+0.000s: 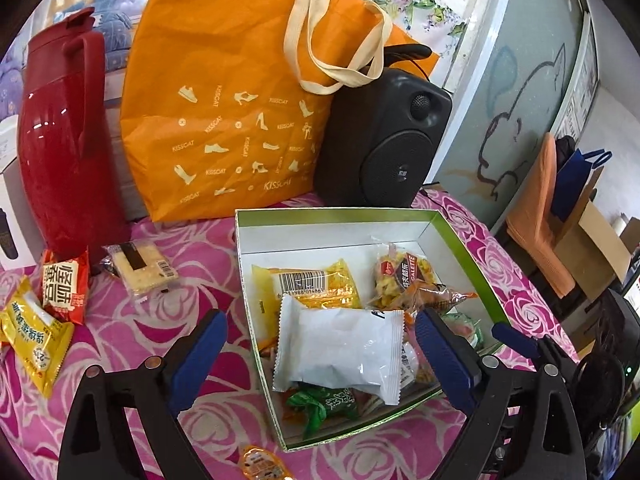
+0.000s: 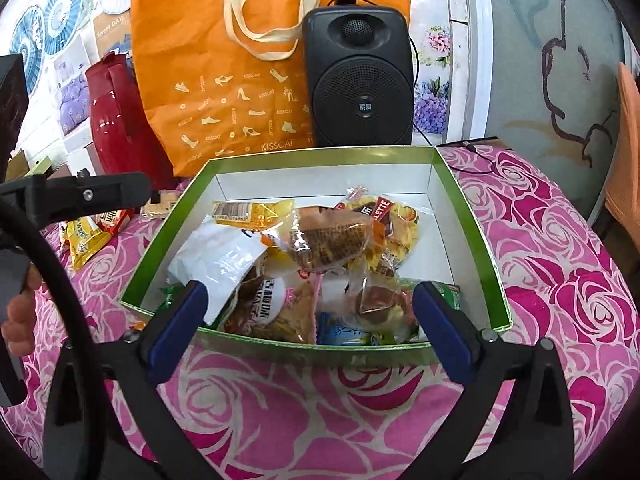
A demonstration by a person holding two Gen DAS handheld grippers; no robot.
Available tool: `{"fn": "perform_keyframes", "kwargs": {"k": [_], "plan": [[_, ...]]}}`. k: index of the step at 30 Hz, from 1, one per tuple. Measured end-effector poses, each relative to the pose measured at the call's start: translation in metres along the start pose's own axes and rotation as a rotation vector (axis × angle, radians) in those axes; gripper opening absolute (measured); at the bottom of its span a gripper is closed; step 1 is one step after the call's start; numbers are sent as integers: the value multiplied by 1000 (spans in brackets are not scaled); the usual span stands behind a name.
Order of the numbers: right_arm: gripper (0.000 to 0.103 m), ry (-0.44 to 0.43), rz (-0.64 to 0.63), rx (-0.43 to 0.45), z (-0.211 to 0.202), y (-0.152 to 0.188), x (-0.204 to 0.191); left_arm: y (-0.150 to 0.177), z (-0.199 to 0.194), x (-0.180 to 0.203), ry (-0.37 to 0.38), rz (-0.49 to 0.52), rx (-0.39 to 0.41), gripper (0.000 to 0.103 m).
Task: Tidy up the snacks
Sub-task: 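Carry both packs into the green box and open both tools, then move both open tools toward the remaining snacks on the tablecloth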
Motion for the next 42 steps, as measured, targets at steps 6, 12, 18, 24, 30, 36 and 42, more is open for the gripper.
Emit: {"fn": "perform_keyframes", "kwargs": {"k": [6,12,18,24,30,36,42], "plan": [[102,-42,-16,21,-22,-7,-25,2,-22,1,7,9,9,97],[102,-132,-36,40,-44,-8,-71,6,-58,-16,3,-36,33,97],[102,-263,25,-85,-19,22,-120,28,-93,-64,-77,-80,47,97],[85,-268,21,-200,14,40,-148,64,-114,-124,-153,-150,45,97],[69,-231,13,-237,34,38,-155,71,-118,-183,-243,-210,45,97],[34,-205,24,-262,54,39,-157,53,-118,-223,-261,-291,69,96],[33,-224,-5,-252,55,38,-165,33,-95,-250,-260,-335,55,96]]}}
Point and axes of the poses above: each gripper's, at about its wrist camera, not at the fingertips, and z roughly the way its jaws point, x to its right, y to its underside, the point moved 6 cm from there along z, roughly the way its jaws point, and after that the axes turned 10 degrees about -z, right-handed, at the moved point
